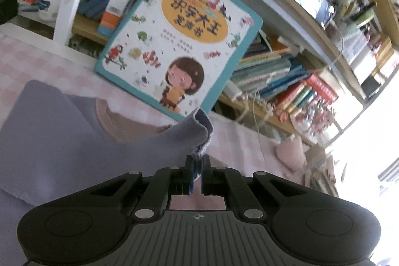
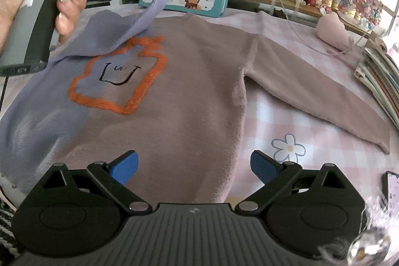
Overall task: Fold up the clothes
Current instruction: 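Carry the lavender sleeve across the print with the left tool and release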
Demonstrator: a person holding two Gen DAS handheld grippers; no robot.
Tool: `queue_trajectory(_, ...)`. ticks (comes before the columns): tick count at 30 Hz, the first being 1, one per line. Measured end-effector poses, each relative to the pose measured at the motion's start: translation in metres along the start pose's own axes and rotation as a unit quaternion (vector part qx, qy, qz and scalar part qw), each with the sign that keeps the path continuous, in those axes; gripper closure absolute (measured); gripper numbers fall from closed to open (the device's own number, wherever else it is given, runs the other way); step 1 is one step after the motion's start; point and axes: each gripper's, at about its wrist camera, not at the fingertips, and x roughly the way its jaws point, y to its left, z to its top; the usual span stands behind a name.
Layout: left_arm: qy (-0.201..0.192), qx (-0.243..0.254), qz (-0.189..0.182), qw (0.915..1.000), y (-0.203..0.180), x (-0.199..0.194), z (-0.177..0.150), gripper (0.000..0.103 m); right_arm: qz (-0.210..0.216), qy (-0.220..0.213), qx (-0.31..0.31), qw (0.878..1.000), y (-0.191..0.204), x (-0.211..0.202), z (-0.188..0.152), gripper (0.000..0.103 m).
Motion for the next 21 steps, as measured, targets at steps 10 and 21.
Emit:
queue_trajectory(10,0.016,0.052,0.025,0.9982,0.005,-0.030,-0.011,0.028,0.002,0.004,0.015,1.000,-0.005,0.002,-0.001,0.005)
queue_trajectory(21,0.058,0.177,0.286,0.9401,0.096,-0.109,-0.069,0.028,-0.011,0.016,0.051,0.998,-0.015,0.006,-0.002,0.022)
